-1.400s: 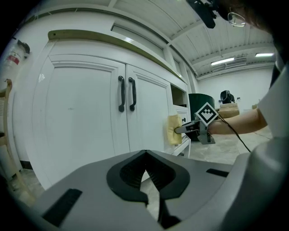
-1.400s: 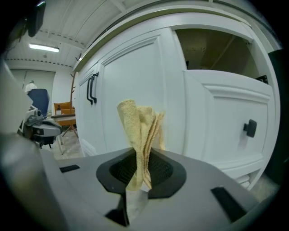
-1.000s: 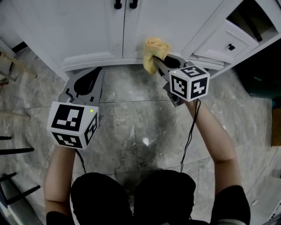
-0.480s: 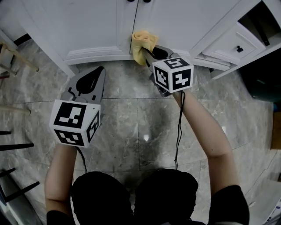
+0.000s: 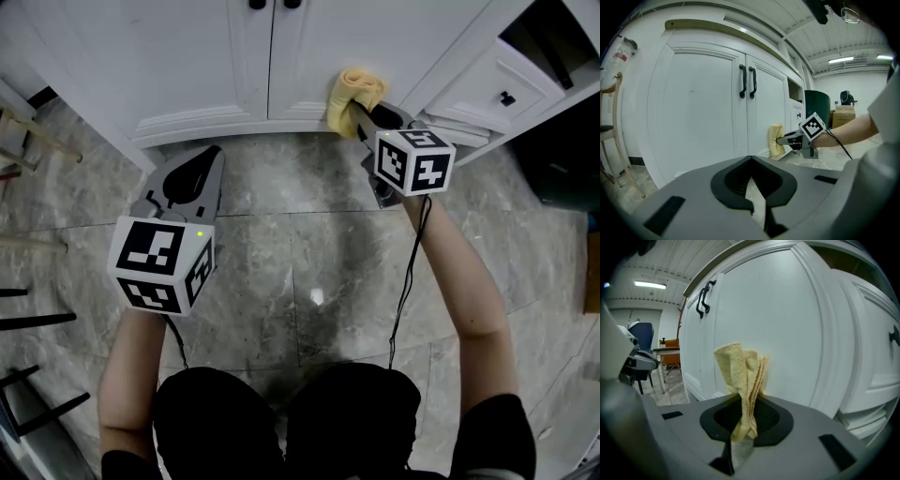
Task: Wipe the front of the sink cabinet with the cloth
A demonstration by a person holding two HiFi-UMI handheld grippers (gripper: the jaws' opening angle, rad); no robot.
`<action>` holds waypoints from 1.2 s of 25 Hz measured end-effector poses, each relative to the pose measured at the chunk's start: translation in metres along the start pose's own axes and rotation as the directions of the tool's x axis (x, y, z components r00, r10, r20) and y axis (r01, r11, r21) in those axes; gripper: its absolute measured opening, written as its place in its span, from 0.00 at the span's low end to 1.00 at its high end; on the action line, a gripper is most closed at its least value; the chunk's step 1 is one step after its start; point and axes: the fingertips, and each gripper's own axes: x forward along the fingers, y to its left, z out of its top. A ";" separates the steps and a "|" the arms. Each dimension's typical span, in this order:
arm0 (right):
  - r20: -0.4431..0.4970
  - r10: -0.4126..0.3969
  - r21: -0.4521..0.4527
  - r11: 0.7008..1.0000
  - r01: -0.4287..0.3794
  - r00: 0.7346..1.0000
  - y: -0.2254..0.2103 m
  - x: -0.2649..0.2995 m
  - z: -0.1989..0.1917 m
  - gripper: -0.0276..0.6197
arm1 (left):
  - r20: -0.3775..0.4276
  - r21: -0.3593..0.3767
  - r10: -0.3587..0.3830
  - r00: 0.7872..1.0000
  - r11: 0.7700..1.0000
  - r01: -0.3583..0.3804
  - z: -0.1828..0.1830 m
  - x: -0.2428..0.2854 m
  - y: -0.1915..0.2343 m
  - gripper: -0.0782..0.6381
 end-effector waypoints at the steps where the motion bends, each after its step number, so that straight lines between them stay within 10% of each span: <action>1: 0.004 -0.016 0.004 1.000 0.016 1.000 -0.011 -0.006 0.000 0.14 | 0.001 0.001 -0.004 1.000 1.000 0.004 0.002 0.002 -0.003 0.13; 18: -0.093 -0.270 0.103 0.955 0.279 0.958 -0.114 -0.095 -0.024 0.14 | 0.008 0.045 -0.099 0.995 0.994 0.099 0.044 0.018 -0.032 0.13; 30: -0.245 -0.166 0.145 0.968 0.206 0.955 -0.030 -0.180 0.077 0.14 | -0.119 0.040 -0.121 0.986 0.991 0.127 0.168 -0.064 -0.038 0.13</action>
